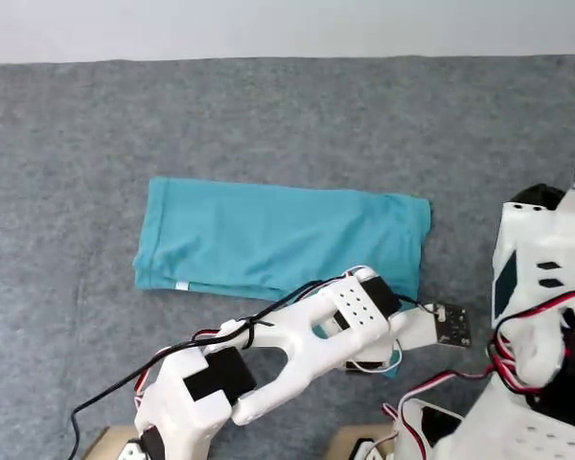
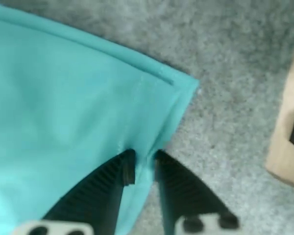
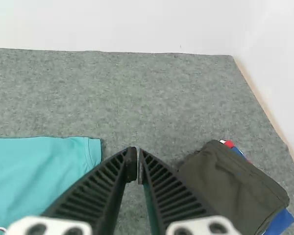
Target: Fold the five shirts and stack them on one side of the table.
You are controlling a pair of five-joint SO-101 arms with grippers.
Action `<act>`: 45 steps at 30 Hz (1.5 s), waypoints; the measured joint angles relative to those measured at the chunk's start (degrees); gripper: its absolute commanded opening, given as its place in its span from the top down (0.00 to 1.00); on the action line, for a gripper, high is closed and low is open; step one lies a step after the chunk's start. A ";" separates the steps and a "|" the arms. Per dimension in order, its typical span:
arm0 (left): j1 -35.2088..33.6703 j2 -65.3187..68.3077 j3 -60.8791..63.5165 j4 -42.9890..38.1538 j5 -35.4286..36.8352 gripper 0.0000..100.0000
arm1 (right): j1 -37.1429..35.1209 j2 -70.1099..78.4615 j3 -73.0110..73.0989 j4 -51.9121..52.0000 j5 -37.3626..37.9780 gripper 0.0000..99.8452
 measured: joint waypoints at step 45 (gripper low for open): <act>-17.49 13.45 -35.78 6.59 -5.10 0.99 | 0.00 -0.35 1.14 0.00 0.00 0.99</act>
